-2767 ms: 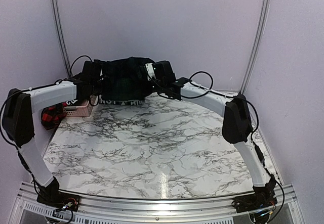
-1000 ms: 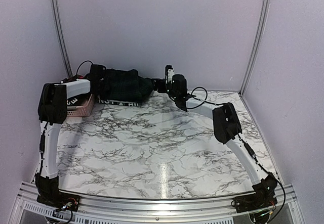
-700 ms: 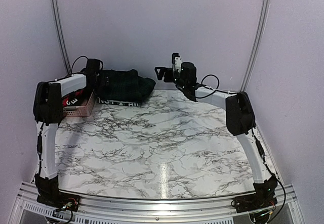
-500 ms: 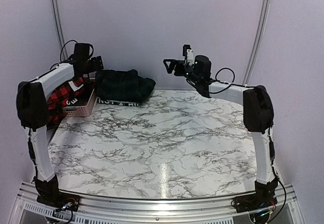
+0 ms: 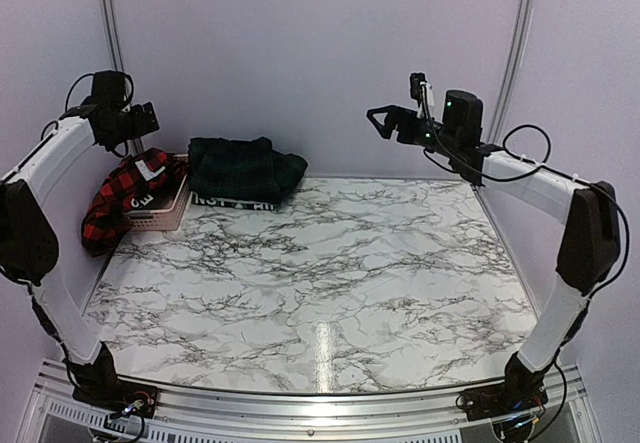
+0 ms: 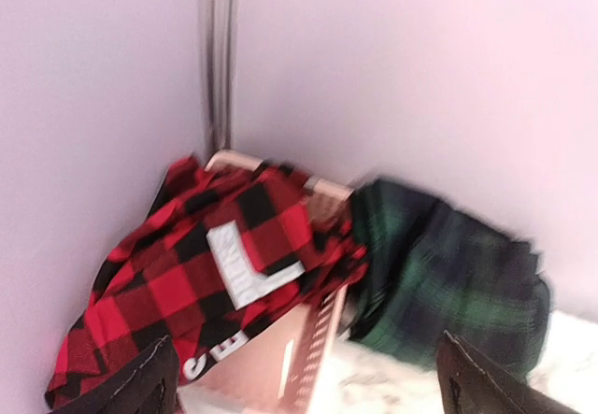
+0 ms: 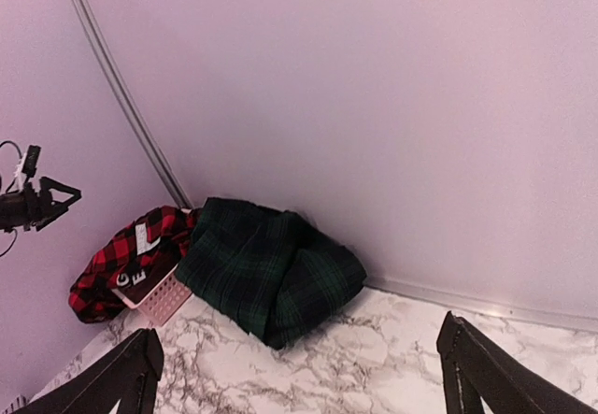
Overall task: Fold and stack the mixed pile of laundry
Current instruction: Pick up the crumpled T-shirt from the bin, then place the crumpled T-shirt at the center of the board.
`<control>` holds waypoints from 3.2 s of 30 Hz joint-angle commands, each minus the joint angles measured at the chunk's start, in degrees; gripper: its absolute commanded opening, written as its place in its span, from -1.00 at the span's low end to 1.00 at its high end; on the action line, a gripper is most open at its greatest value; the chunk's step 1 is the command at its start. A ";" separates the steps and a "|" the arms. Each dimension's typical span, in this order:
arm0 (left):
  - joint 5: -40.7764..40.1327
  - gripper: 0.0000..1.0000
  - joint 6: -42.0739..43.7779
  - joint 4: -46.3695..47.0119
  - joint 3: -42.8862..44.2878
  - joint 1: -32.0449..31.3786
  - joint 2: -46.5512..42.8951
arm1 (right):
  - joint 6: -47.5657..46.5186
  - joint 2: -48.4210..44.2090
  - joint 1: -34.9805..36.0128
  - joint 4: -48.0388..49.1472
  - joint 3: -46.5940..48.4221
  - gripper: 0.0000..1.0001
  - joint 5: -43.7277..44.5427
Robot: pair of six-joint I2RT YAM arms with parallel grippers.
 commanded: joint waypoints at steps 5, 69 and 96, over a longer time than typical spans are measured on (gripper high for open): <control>-14.85 0.98 8.17 -9.48 1.15 -0.37 10.75 | -0.56 -9.03 0.32 -6.15 -13.18 0.97 -4.70; 14.09 -1.00 -14.14 2.78 38.24 -22.95 -4.59 | -0.80 -15.06 -0.35 -7.51 -19.36 0.89 -11.81; 25.27 -1.00 -3.68 4.84 28.53 -56.56 7.40 | -2.13 -21.29 -4.14 -10.00 -27.58 0.91 -12.34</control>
